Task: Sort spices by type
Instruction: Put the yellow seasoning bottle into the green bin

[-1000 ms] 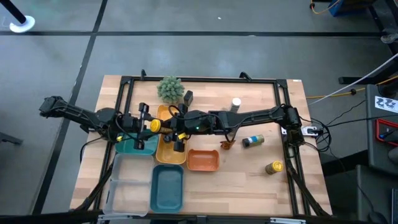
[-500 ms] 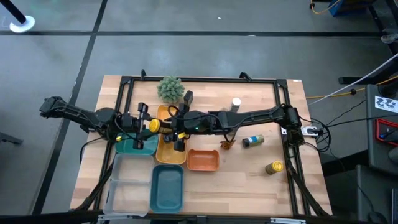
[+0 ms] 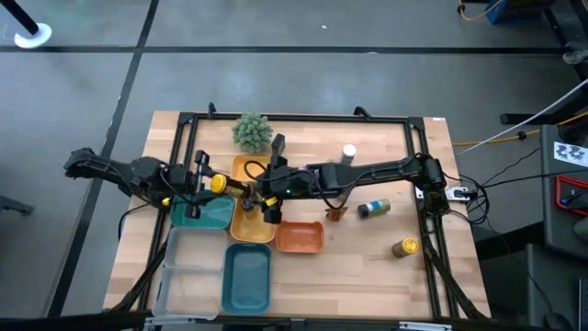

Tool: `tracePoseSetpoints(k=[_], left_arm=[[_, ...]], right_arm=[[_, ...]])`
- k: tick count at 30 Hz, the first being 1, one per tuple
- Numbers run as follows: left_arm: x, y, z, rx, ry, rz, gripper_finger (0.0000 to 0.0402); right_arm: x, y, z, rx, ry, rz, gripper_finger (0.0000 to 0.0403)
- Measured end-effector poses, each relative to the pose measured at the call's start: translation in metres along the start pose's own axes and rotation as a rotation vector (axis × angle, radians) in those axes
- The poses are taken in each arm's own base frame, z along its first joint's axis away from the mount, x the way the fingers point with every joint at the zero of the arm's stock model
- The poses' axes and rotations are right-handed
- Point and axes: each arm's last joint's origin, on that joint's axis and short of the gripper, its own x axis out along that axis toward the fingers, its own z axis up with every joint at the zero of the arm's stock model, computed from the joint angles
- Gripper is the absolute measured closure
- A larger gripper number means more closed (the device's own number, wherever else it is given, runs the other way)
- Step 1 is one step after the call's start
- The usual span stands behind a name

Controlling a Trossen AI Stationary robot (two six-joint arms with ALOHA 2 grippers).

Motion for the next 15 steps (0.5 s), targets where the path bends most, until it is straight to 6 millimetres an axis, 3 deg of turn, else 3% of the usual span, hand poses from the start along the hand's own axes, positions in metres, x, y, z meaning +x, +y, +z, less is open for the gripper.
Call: tracePoseSetpoints(k=[15], left_arm=[[-0.039, 0.007, -0.022, -0.098, 0.207, 0.010, 0.0219]], right_arm=[[0.000, 0.000, -0.007, -0.014, 0.075, 0.005, 0.0091]])
